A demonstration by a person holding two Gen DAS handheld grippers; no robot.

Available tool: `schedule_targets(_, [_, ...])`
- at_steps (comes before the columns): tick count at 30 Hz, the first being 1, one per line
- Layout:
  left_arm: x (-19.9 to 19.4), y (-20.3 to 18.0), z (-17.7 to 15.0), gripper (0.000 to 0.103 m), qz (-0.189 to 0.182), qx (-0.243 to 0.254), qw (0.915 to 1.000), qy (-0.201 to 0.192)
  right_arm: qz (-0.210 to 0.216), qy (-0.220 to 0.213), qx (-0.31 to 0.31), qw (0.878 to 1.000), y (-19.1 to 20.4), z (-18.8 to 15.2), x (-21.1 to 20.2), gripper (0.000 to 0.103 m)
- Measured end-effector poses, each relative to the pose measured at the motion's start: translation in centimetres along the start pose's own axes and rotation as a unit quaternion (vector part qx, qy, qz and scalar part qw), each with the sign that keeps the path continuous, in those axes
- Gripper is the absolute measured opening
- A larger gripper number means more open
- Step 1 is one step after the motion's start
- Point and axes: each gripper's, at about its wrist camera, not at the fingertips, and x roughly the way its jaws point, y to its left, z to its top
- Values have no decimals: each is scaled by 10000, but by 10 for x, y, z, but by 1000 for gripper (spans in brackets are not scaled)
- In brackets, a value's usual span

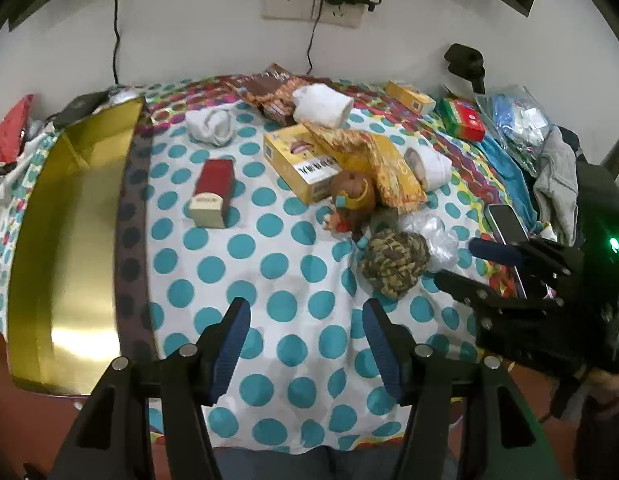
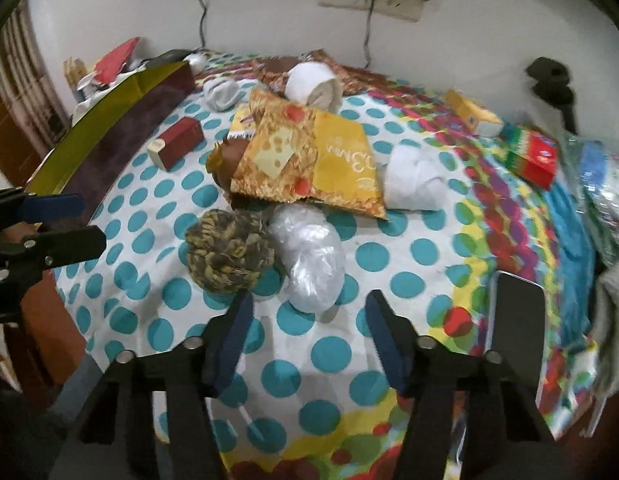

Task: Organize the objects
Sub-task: 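Grasp the braided rope ball with the left tool while the right tool grasps the plastic-wrapped bundle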

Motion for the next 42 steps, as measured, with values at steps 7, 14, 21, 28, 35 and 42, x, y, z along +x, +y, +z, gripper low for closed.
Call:
schedule_targets(7, [16,-13,1,60,145,242,9996,84,103,32,-95,9999,-10,7,22,45])
schedule_targets(14, [27,-30,0,60,164,499,9985,159,109,-137,-382,9991,-3,10,27,28])
schedule_targets(21, [36,-49,5,60,-185,686,9974,126,219,-245,-59,9994,-14,-5,5,26])
schedule_targets(28, [54,-65,12,60,-285,793,9960,294,327,-423,285,9982,-25,-28,-20,26])
schedule_targets(35, [77,-73,19,60,-105,947,9947,399,371,-532,521,9965,-32,-33,-27,26])
schedule_targets(42, [80,-76,19,60,-112,983,9949,174,385,-564,678,9954,-34,-35,-27,26])
